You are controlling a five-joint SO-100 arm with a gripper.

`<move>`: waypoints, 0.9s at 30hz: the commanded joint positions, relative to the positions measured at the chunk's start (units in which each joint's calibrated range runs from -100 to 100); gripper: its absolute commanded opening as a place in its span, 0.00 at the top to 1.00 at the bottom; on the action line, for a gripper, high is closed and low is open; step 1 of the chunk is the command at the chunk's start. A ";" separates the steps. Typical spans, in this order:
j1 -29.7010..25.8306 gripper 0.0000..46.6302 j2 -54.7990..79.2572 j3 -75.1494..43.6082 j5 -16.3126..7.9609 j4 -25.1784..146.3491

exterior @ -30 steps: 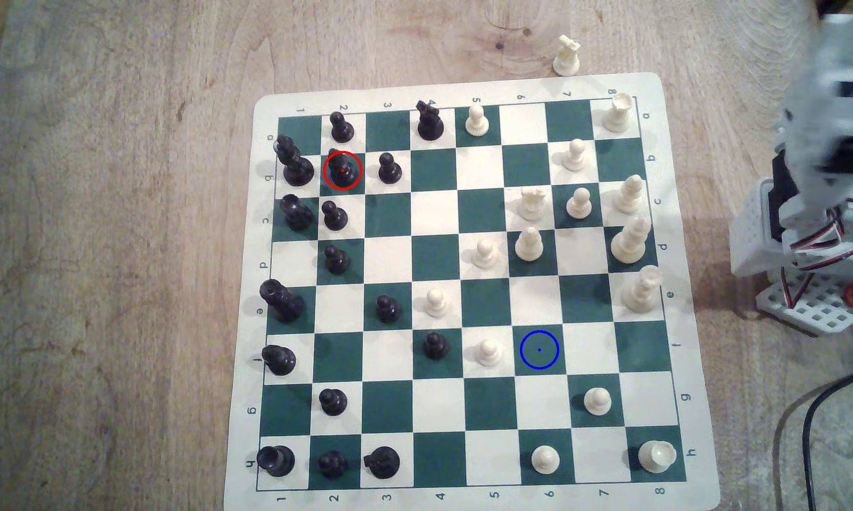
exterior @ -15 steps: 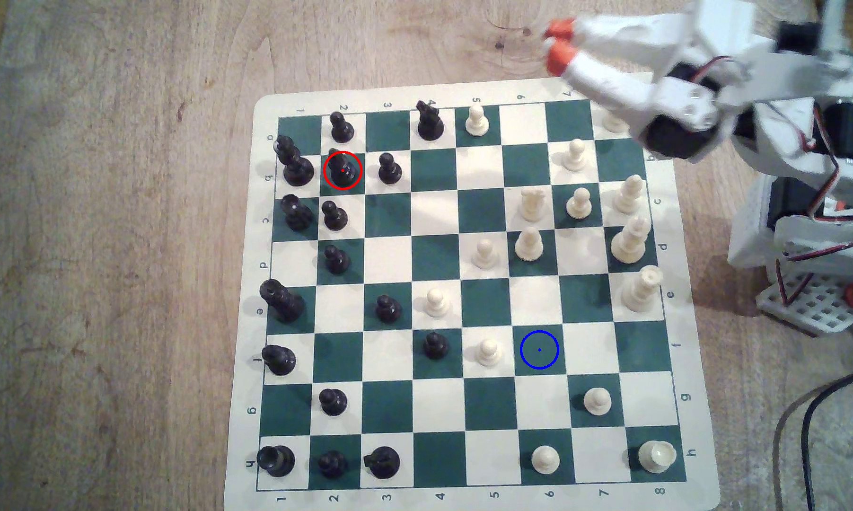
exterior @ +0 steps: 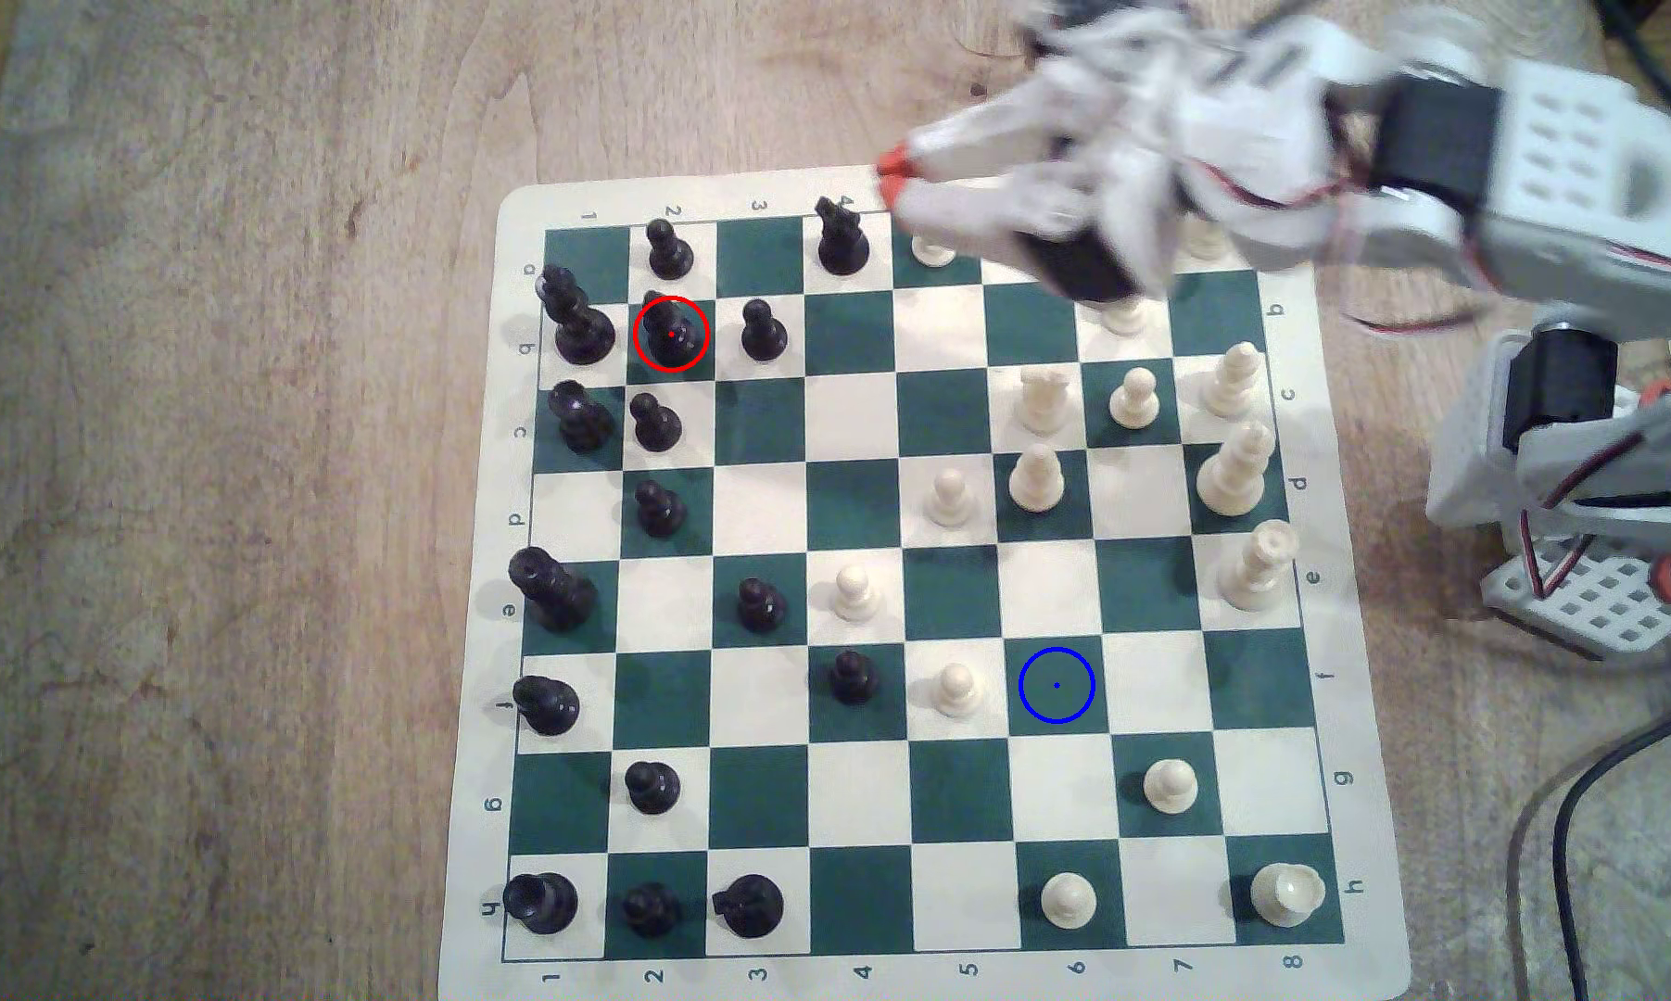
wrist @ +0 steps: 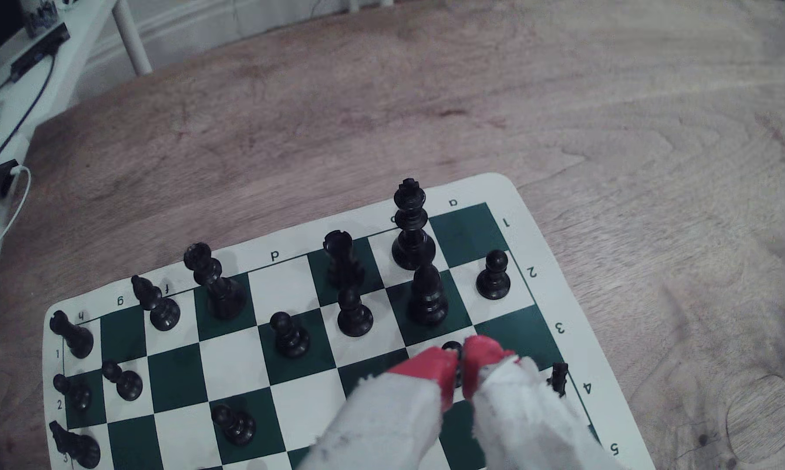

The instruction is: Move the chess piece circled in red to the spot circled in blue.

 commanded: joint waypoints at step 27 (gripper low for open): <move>1.92 0.74 42.95 -35.74 -4.20 -4.11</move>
